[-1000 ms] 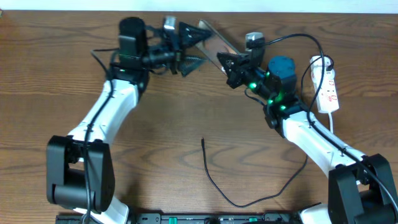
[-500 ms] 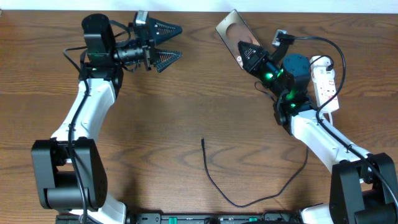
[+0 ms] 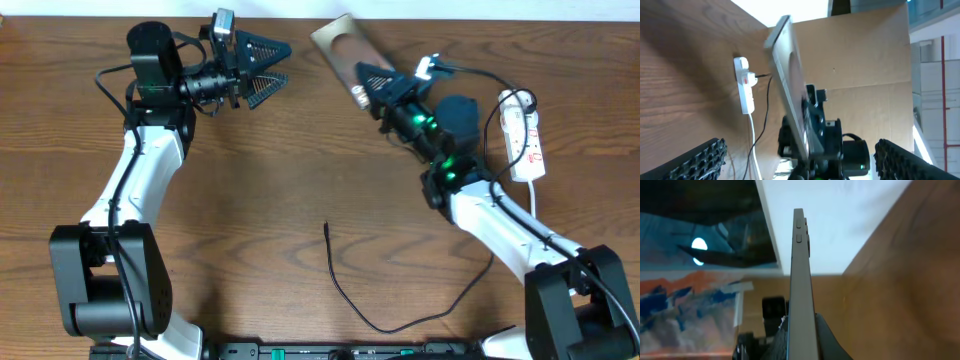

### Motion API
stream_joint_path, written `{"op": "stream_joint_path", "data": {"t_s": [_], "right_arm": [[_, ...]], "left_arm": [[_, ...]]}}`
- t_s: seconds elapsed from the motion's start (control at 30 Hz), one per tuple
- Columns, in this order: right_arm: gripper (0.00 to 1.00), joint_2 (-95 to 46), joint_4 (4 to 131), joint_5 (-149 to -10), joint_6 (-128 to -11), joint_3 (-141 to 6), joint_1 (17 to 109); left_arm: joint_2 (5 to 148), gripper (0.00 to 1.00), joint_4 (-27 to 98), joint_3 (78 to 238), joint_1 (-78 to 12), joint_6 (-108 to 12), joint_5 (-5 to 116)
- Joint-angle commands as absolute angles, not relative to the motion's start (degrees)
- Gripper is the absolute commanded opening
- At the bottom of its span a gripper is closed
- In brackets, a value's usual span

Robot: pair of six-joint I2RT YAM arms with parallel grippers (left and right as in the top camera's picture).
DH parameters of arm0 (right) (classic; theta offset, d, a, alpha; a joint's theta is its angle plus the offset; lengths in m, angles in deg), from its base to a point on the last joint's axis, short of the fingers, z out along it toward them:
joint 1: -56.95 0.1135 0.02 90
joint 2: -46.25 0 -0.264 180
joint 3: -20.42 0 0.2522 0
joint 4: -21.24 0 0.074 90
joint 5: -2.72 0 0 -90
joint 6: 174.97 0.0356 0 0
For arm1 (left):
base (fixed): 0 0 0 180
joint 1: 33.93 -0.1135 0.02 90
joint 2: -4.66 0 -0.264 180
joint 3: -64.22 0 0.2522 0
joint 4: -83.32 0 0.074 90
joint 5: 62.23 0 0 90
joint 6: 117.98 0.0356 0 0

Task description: Plug charger to phone and switch on socket

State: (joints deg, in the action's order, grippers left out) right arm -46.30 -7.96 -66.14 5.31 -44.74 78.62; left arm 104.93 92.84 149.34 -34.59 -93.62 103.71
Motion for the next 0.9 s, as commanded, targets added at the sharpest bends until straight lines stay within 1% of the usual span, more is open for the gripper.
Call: {"op": "stream_joint_path", "data": {"t_s": [0.0, 0.3, 0.7, 0.73, 0.87], "right_arm": [[0.01, -45.8, -8.97, -65.98, 8.59, -45.31, 80.94], [0.02, -45.8, -10.61, -67.78, 10.6, -45.31, 85.29], [0.01, -45.8, -12.29, -70.51, 12.42, -45.31, 88.63], [0.01, -45.8, -12.38, -70.51, 12.88, -45.31, 88.81], [0.01, -45.8, -12.42, -70.68, 12.98, -45.31, 89.0]], "left_arm": [[103.92, 0.96, 93.74, 150.71, -34.86, -92.03, 103.54], [103.92, 0.96, 93.72, 150.69, -34.03, -89.43, 100.35], [103.92, 0.95, 93.7, 150.69, -28.19, -89.38, 91.28], [103.92, 0.95, 93.7, 150.69, -28.01, -89.51, 90.71], [103.92, 0.81, 93.7, 150.69, -27.97, -89.54, 89.61]]}}
